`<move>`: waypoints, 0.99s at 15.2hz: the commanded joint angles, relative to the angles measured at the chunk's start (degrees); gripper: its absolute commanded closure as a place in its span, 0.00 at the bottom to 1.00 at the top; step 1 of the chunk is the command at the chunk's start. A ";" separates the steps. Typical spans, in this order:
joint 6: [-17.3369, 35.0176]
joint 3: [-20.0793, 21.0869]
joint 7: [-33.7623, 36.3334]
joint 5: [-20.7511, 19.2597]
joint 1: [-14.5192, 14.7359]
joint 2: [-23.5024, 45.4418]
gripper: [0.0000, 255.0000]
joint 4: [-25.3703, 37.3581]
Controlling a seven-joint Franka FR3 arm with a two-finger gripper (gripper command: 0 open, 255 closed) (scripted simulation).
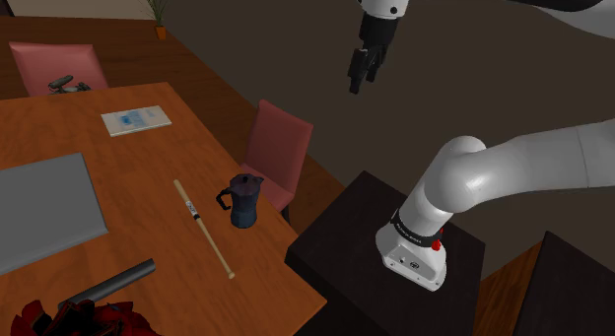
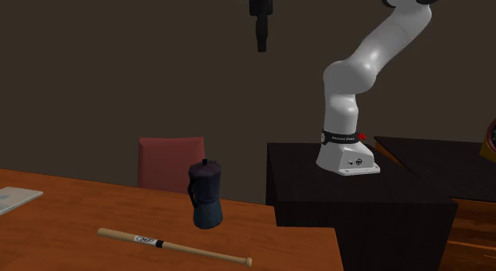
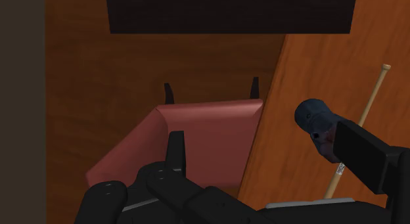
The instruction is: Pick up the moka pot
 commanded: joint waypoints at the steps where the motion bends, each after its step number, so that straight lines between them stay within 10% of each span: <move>1: 0.00 0.00 0.00 0.00 0.00 0.00 0.00 0.00; 15: 23.27 10.74 13.67 7.35 3.09 17.98 0.00 -5.36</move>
